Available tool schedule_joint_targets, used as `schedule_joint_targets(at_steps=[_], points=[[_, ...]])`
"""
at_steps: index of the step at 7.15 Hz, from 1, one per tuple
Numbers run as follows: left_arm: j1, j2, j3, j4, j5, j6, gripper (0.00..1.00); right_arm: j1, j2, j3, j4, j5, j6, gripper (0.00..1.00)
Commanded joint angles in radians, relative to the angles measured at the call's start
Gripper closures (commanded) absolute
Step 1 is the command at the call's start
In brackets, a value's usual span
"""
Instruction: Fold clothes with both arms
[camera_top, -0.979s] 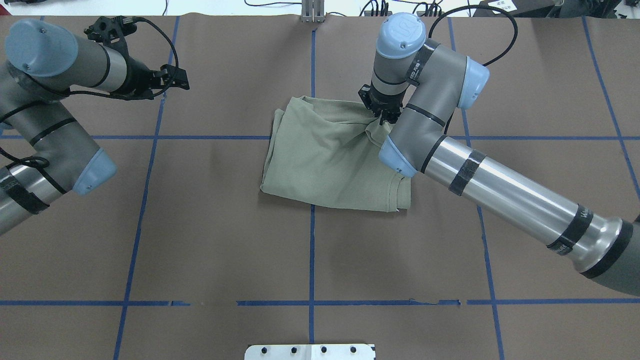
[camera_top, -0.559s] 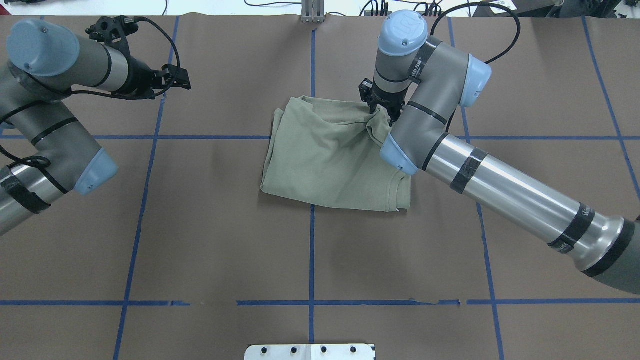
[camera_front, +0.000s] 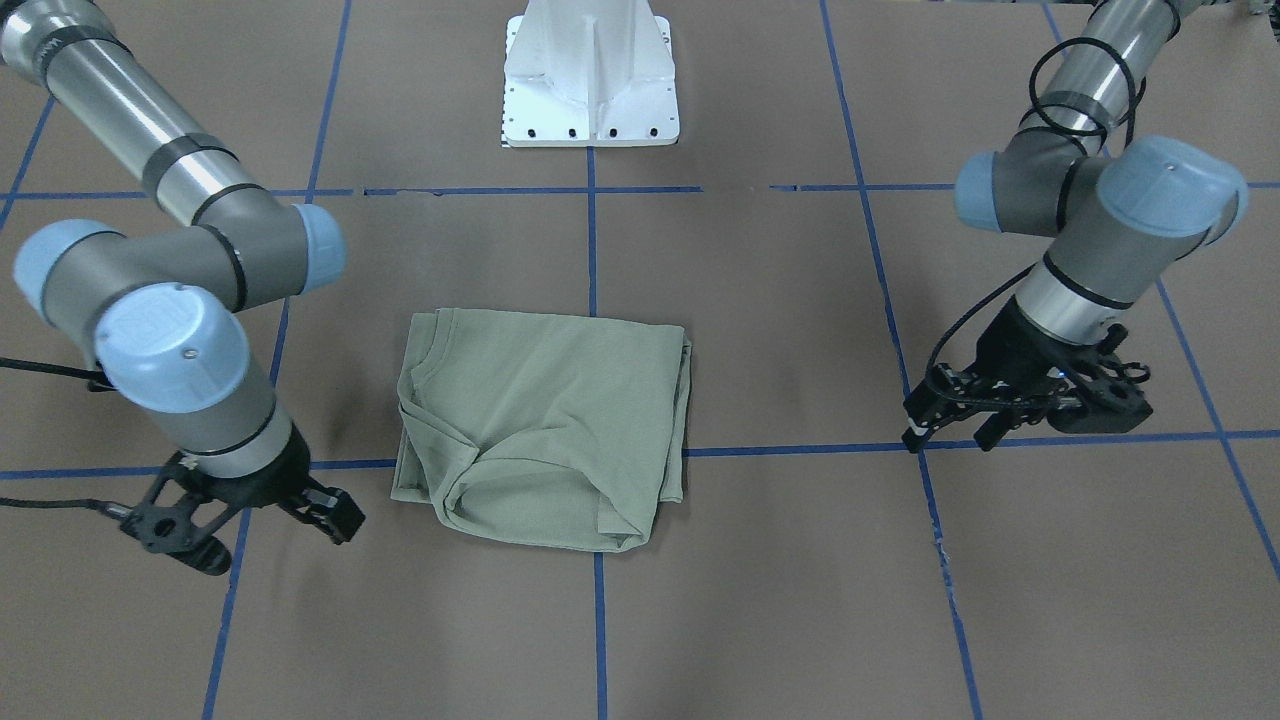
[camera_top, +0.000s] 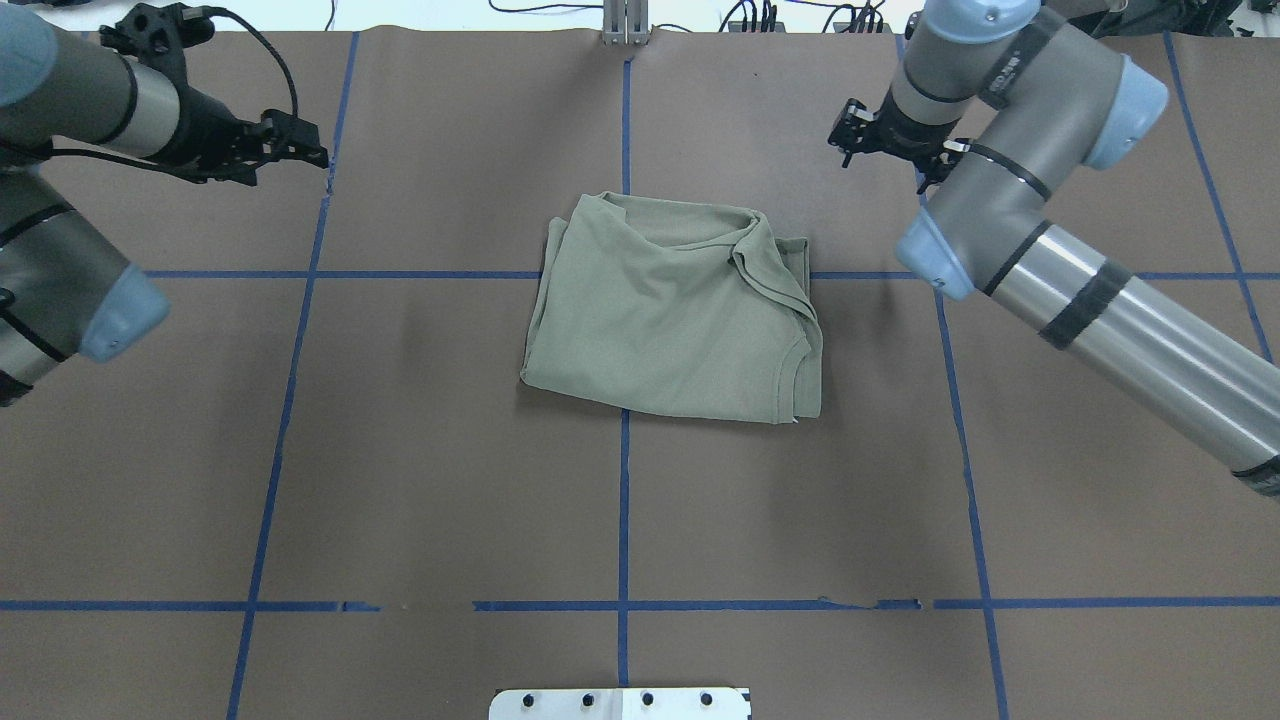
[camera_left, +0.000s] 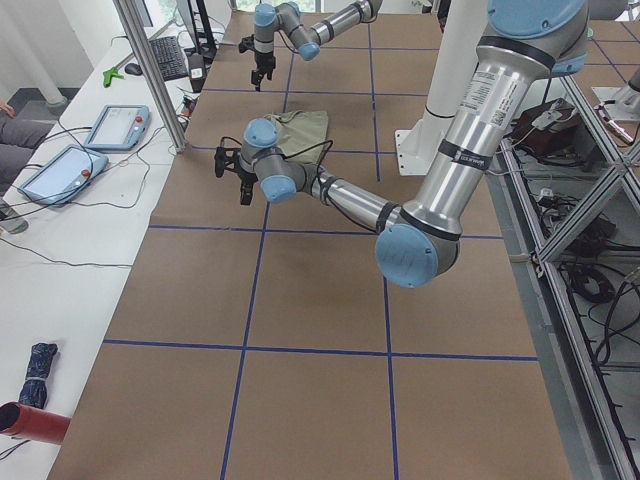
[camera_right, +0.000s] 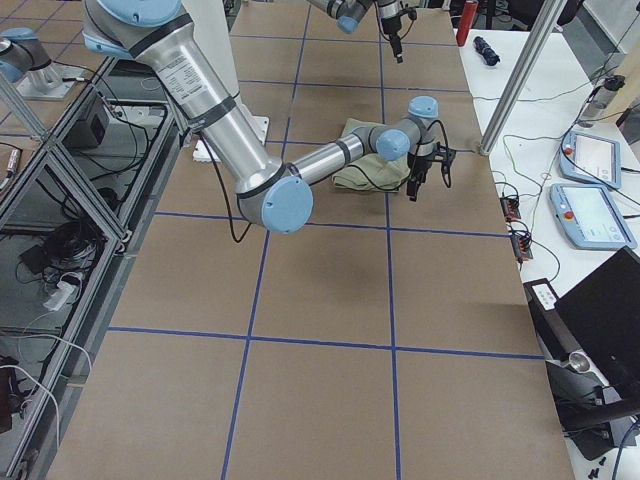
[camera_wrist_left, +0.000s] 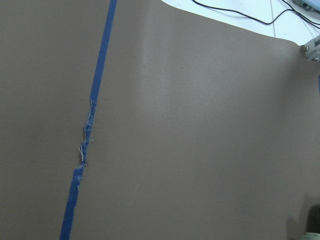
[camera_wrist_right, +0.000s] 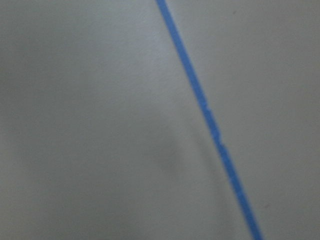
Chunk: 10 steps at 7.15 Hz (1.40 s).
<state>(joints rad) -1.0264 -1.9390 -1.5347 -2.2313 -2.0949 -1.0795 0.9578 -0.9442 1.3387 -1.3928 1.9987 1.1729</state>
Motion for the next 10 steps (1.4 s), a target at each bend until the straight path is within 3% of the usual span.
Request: schedule_joint_targets(at_steps=[1,3,5,7,10], points=[[-0.152,0.140,-0.030,0.007,-0.053,0.270,0.00,0.111,-0.193,0.110,0.009,0.063,-0.323,0.00],[-0.330,0.257,0.011,0.019,-0.051,0.723,0.00,0.197,-0.356,0.154,0.012,0.077,-0.599,0.00],[-0.464,0.348,0.063,0.037,-0.053,1.137,0.00,0.365,-0.479,0.145,0.021,0.211,-0.953,0.00],[-0.486,0.389,0.065,0.137,-0.056,1.207,0.00,0.479,-0.576,0.158,0.014,0.258,-1.157,0.00],[-0.491,0.405,0.059,0.102,-0.045,1.199,0.00,0.487,-0.599,0.203,0.026,0.249,-1.155,0.00]])
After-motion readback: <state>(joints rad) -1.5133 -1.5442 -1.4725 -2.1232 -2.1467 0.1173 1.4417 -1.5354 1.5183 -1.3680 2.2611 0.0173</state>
